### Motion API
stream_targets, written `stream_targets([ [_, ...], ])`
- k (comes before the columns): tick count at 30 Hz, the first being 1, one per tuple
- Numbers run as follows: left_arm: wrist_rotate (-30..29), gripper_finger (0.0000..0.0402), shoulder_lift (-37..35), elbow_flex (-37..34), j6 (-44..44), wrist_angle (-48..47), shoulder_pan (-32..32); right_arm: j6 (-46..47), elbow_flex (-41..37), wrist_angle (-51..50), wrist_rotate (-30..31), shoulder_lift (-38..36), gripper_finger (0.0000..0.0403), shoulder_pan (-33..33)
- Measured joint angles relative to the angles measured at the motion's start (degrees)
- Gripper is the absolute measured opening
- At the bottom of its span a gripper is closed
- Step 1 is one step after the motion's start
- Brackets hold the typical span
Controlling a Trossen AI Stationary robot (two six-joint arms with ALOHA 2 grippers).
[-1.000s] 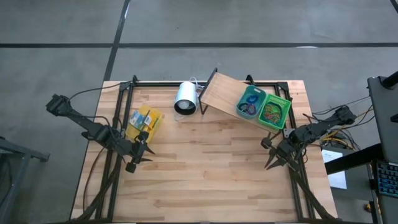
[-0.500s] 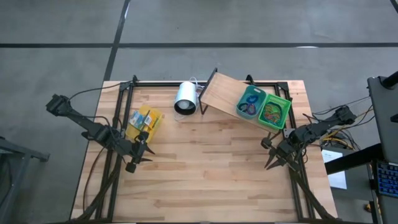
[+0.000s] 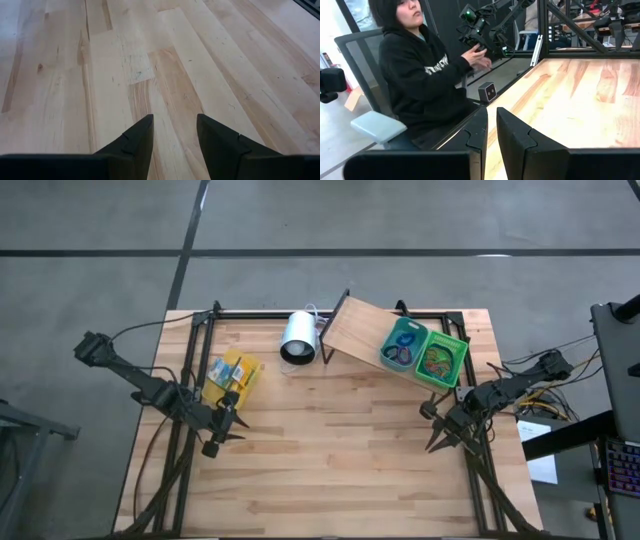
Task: Pick & Place Office Desk Supplies
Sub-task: Put the yellow bin on the shelf
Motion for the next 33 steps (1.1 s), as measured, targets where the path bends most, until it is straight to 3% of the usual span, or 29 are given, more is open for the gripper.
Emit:
stream_targets([
  [6, 0.0, 0.0152, 0.0, 0.0, 0.6, 0.0, 0.0, 0.0, 0.0, 0.0, 0.0, 0.0, 0.0038, 0.0],
  [10, -2.4, 0.0152, 0.0, 0.0, 7.3, 2.0, 0.0, 0.0, 0.0, 0.0, 0.0, 0.0, 0.0038, 0.0],
  [13, -10.4, 0.0152, 0.0, 0.0, 13.7, 5.6, 0.0, 0.0, 0.0, 0.0, 0.0, 0.0, 0.0038, 0.0],
  [19, -32.6, 0.0152, -0.1, 0.1, 20.1, 17.3, 0.0, 0.0, 0.0, 0.0, 0.0, 0.0, 0.0038, 0.0],
  [21, -36.7, 0.0152, -0.1, 0.3, 19.8, 18.1, 0.0, 0.0, 0.0, 0.0, 0.0, 0.0, 0.0038, 0.0],
  [24, -38.0, 0.0152, -0.1, 0.2, 18.8, 18.7, 0.0, 0.0, 0.0, 0.0, 0.0, 0.0, 0.0038, 0.0],
  [29, -39.1, 0.0151, 0.0, 1.7, 1.7, 19.3, 0.5, 0.0, 0.0, 0.0, 0.0, 0.1, 0.0038, 0.0],
  [33, -38.7, 0.0147, 1.0, 5.6, -0.2, 15.3, 0.9, 0.0, 0.0, 0.0, 0.0, 0.1, 0.0038, 0.0],
])
